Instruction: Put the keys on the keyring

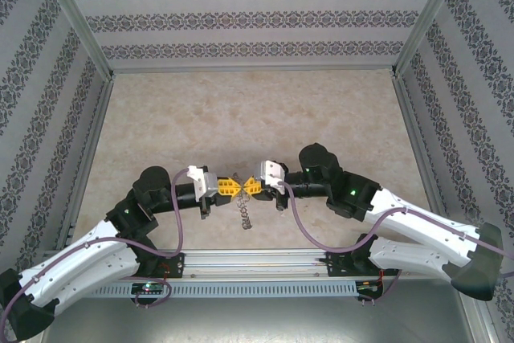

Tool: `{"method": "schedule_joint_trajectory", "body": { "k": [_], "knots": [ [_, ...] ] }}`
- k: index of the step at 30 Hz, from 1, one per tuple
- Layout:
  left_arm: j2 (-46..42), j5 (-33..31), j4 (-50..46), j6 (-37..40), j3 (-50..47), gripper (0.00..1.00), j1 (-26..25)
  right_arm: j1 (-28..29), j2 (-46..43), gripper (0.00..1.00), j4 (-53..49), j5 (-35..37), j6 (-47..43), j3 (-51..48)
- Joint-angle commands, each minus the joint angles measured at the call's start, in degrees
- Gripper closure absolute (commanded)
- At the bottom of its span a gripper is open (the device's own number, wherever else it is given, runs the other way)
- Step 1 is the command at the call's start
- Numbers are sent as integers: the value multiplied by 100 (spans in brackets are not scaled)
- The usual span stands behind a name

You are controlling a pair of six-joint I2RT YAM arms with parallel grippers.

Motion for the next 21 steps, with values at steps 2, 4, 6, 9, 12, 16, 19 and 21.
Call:
{"method": "schedule_joint_trajectory", "body": {
  "k": [2, 4, 6, 9, 12, 16, 19, 21],
  "knots": [
    [86, -308, -198, 160, 446, 100, 17, -53, -20, 100, -332, 162, -275, 316],
    [190, -478, -525, 208, 604, 98, 9, -53, 31, 100, -521, 277, -405, 447],
    [317, -589, -829, 264, 753, 91, -17, -54, 119, 100, -762, 376, -539, 615],
    [524, -718, -1260, 374, 996, 86, -44, -53, 260, 100, -1149, 484, -732, 894],
    [690, -883, -1664, 505, 1195, 86, -70, -45, 330, 100, -1395, 533, -858, 1083],
    [836, -917, -1855, 587, 1325, 86, -88, 22, 421, 100, -1680, 723, -950, 1261],
    [985, -906, -1954, 628, 1411, 87, -105, 132, 525, 100, -1888, 976, -1005, 1391],
    [1029, -909, -1935, 636, 1423, 88, -115, 201, 591, 100, -2040, 1071, -1041, 1488]
  ]
}}
